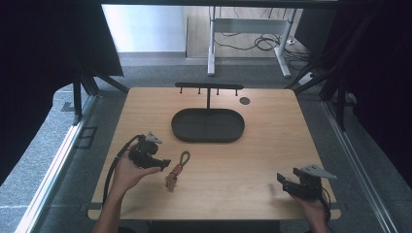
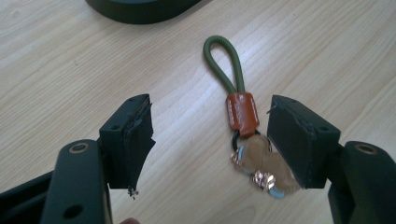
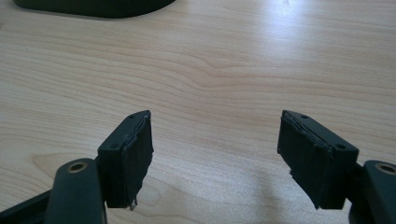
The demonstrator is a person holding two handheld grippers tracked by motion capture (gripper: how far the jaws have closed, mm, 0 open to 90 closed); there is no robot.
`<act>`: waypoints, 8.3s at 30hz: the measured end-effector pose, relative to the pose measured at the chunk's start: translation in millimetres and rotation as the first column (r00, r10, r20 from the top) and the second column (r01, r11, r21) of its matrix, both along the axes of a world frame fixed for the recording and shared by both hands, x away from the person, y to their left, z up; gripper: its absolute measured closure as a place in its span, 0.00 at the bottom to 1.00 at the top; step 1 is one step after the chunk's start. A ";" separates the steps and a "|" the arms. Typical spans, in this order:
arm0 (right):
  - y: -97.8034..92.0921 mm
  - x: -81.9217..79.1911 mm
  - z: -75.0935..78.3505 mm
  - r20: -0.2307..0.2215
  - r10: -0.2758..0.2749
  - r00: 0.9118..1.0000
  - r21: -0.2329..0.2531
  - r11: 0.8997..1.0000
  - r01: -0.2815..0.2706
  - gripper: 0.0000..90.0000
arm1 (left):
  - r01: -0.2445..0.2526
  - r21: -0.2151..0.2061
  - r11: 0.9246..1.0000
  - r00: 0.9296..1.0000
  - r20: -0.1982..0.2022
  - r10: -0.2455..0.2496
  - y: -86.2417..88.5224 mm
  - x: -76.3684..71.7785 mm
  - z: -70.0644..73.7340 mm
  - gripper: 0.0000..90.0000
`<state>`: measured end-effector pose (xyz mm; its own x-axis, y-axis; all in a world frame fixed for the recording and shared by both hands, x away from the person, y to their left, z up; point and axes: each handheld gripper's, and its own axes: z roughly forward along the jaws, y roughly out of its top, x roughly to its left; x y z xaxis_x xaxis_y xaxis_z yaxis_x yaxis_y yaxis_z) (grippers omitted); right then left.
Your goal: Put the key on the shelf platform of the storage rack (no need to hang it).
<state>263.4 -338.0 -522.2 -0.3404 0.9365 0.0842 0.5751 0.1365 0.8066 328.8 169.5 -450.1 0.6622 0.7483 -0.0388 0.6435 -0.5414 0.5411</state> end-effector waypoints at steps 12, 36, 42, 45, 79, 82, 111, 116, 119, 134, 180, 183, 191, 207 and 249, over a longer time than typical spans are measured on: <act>1.5 0.4 -3.1 -0.014 0.008 1.000 -0.015 1.000 -0.008 0.30 | 0.026 0.053 0.998 0.998 -0.061 -0.023 -30.4 18.2 -21.6 0.37; 6.1 2.0 -8.9 -0.040 0.027 0.999 -0.043 0.999 -0.029 0.30 | 0.066 0.126 0.990 0.988 -0.144 -0.047 -47.8 25.7 -49.6 0.40; 6.7 2.6 -10.2 -0.046 0.032 0.998 -0.049 0.998 -0.034 0.30 | 0.076 0.150 0.986 0.985 -0.163 -0.051 -50.7 27.7 -54.8 0.41; 6.6 2.5 -10.1 -0.047 0.033 0.998 -0.050 0.998 -0.035 0.30 | 0.083 0.165 0.983 0.984 -0.171 -0.054 -53.0 27.9 -56.9 0.41; 7.9 3.0 -11.5 -0.051 0.033 0.998 -0.062 0.997 -0.036 0.31 | 0.137 0.149 0.979 0.969 -0.227 -0.101 -55.4 30.6 -54.5 0.74; 8.0 2.9 -11.7 -0.054 0.032 0.998 -0.061 0.998 -0.036 0.31 | 0.149 0.140 0.979 0.966 -0.234 -0.114 -55.6 30.1 -54.3 0.74; 8.2 3.3 -13.2 -0.054 0.036 0.998 -0.068 0.997 -0.040 0.31 | 0.192 0.075 0.978 0.973 -0.142 -0.180 -54.4 22.7 -14.5 0.74; 8.6 3.5 -13.8 -0.059 0.036 0.998 -0.068 0.997 -0.040 0.31 | 0.191 0.072 0.979 0.975 -0.134 -0.180 -53.7 22.4 -11.1 0.74; 8.9 3.7 -14.3 -0.060 0.038 0.997 -0.072 0.996 -0.043 0.31 | 0.192 0.072 0.979 0.976 -0.122 -0.182 -53.2 22.6 -8.2 0.74; 9.1 3.3 -14.3 -0.053 0.044 0.998 -0.072 0.996 -0.048 0.31 | 0.205 0.071 0.976 0.976 -0.084 -0.199 -56.3 22.1 7.6 0.74; 9.8 3.8 -15.6 -0.054 0.058 0.997 -0.081 0.995 -0.062 0.31 | 0.218 0.076 0.973 0.976 -0.034 -0.216 -54.7 38.1 49.3 0.74; 9.9 3.7 -15.4 -0.054 0.058 0.997 -0.081 0.995 -0.062 0.31 | 0.218 0.074 0.973 0.976 -0.031 -0.216 -54.5 39.4 50.4 0.74; 10.0 3.9 -16.4 -0.055 0.059 0.997 -0.086 0.994 -0.064 0.31 | 0.221 0.080 0.972 0.975 -0.032 -0.219 -58.3 45.4 52.8 0.74; 11.8 4.7 -17.2 -0.064 0.062 0.996 -0.101 0.993 -0.068 0.32 | 0.231 0.103 0.967 0.973 -0.020 -0.230 -67.3 54.5 61.3 0.74; 18.1 6.2 -17.6 -0.060 0.062 0.996 -0.127 0.990 -0.069 0.32 | 0.241 0.111 0.964 0.971 -0.027 -0.239 -70.0 62.0 63.9 0.74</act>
